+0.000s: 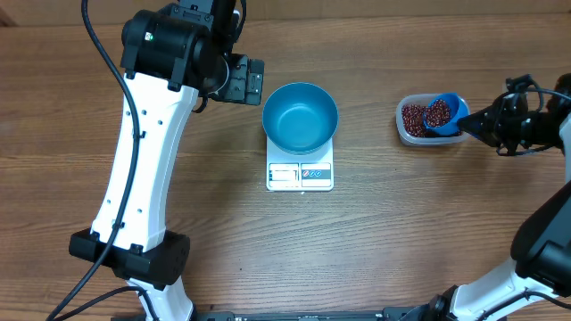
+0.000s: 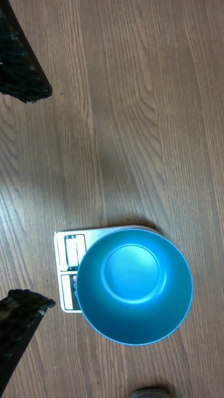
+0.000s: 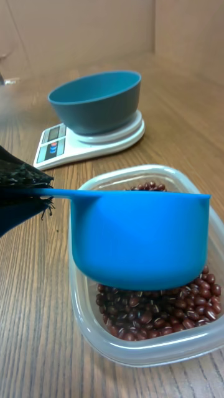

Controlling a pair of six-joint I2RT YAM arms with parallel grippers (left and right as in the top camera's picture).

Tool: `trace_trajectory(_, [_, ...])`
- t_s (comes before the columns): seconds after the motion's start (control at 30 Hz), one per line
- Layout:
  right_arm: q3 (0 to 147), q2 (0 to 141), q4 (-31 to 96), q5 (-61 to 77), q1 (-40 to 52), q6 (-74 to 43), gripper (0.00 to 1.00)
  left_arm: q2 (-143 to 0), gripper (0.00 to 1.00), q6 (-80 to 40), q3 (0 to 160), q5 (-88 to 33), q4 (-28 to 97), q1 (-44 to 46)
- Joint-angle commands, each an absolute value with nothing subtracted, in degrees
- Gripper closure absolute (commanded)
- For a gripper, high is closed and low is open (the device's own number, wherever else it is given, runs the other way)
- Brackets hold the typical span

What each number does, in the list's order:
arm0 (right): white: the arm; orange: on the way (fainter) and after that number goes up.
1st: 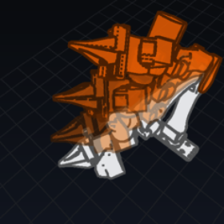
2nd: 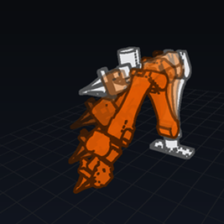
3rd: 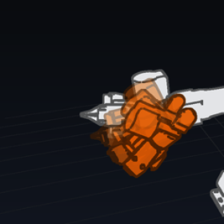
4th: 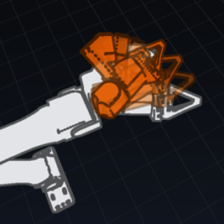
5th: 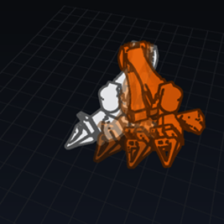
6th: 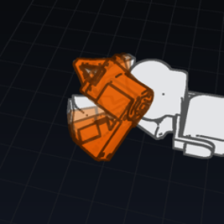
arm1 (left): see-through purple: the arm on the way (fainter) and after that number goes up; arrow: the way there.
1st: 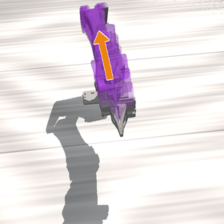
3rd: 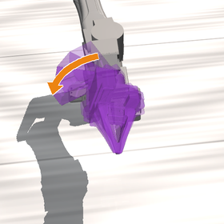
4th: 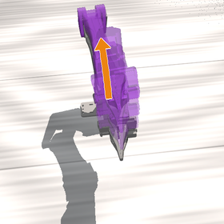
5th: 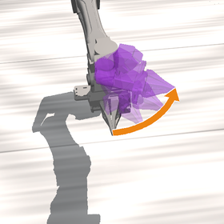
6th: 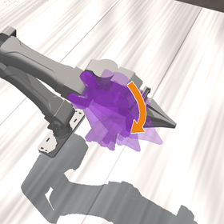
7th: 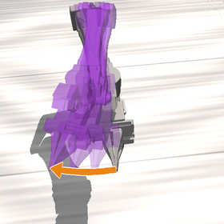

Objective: Scoop item into bowl and weigh 150g on scale
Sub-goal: 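Lift the filled blue scoop out of the tub with the right gripper, then move the left gripper down to the scale's button panel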

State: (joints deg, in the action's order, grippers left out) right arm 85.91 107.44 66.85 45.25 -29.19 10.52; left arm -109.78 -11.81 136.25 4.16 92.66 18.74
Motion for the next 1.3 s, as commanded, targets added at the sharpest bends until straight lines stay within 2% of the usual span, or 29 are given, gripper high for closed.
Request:
trace_trajectory(0.0, [85.8,107.5,67.0,51.4,-30.8,12.3,0.96,-109.4,0.01,-11.1,137.0,4.9,92.7,18.8])
trace_trajectory(0.47, [85.8,107.5,70.9,59.7,-32.5,18.4,0.96,-109.4,0.01,-11.1,137.0,4.9,92.7,18.8])
trace_trajectory(0.8, [85.8,107.5,71.0,59.7,-32.5,18.5,0.96,-109.4,0.0,-13.3,137.0,1.5,91.3,18.8])
trace_trajectory(0.83, [85.8,107.5,71.0,59.7,-32.5,18.5,0.96,-109.4,0.11,-13.3,137.0,1.5,91.2,18.8])
trace_trajectory(0.87, [85.8,107.5,71.0,59.7,-32.5,18.5,0.96,-109.4,0.33,-13.3,137.0,1.5,91.1,18.8])
trace_trajectory(0.9, [85.8,107.5,71.0,59.7,-32.5,18.5,0.96,-109.4,0.48,-13.3,137.0,1.5,91.1,18.8])
trace_trajectory(0.93, [85.8,107.5,71.0,59.7,-32.5,18.5,0.96,-109.4,0.84,-13.3,137.0,1.5,91.3,18.8])
trace_trajectory(0.97, [85.8,107.5,71.0,59.7,-32.5,18.5,0.96,-109.4,0.95,-13.3,137.0,1.5,91.6,18.8])
trace_trajectory(1.1, [85.8,107.5,71.0,59.7,-32.5,18.5,0.96,-109.4,0.96,-12.7,137.0,-1.4,92.7,19.0])
trace_trajectory(1.27, [85.8,107.5,70.9,59.7,-32.5,18.5,0.96,-109.4,0.96,1.0,137.0,-3.0,93.4,24.0])
